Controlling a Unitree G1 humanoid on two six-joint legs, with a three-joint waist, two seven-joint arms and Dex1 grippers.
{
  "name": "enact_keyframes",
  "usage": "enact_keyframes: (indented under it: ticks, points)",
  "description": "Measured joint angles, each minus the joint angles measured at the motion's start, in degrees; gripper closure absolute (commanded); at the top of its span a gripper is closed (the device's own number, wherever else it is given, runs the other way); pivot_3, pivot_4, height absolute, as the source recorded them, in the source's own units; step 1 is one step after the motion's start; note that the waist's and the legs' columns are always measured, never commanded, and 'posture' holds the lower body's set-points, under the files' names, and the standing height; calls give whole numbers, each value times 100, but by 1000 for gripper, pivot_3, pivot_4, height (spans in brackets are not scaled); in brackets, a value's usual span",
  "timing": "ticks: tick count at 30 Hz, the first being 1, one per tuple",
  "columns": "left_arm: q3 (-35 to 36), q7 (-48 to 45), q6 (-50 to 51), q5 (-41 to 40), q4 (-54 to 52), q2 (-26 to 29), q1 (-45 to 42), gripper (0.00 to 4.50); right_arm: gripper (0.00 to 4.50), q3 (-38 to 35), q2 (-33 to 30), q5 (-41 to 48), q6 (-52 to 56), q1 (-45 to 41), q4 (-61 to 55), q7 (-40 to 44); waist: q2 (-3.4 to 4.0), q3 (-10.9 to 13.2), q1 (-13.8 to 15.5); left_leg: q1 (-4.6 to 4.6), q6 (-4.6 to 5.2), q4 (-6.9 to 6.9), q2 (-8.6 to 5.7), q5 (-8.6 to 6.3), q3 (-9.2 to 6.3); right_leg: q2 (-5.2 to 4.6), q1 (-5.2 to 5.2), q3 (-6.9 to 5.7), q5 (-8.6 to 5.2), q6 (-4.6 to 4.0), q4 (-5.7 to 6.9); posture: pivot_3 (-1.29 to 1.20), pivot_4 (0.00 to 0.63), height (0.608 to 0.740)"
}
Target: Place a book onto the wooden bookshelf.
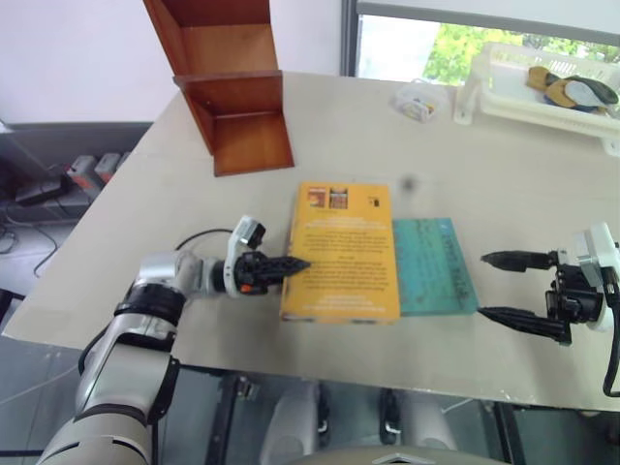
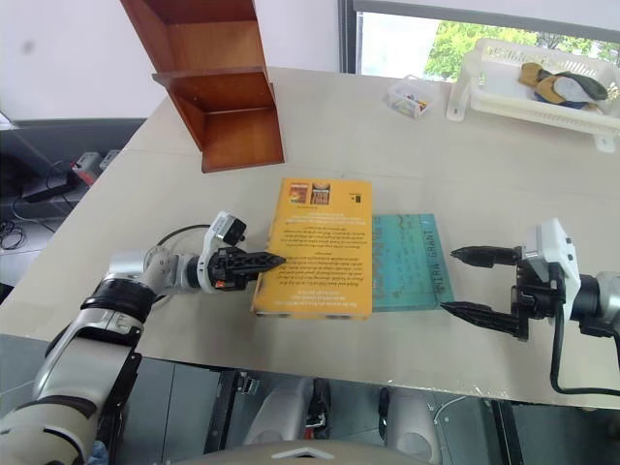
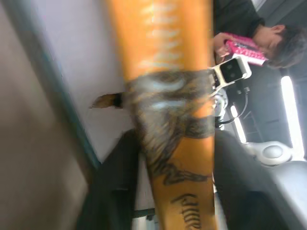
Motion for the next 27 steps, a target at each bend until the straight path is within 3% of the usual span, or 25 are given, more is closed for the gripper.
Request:
enact_keyframes:
  ticks: [2,11,27]
  points:
    - [28,-6,-34,38,46,-22,-5,1307,0,0,0,-10,0,7,1,0,2,-2,-2,1,0,0,0,0,0,0,0,1,-1,-1,2,0,150,712]
    - [227,-32,98,31,186,23,-94,4339,0,32,52,-137,-109,-40,9,-14,5,-5,-7,4,-2,3,2,1,-1,0,-3,4,-7,-12,16,0,150,712]
    - [727,48,105,33,236,44,-409,4384,0,58,144,-219,-156,-6,10,-54,0,-3,9,-5,-2,6,-2,1,-2,-1,-4,1,0,0,14,0,150,712]
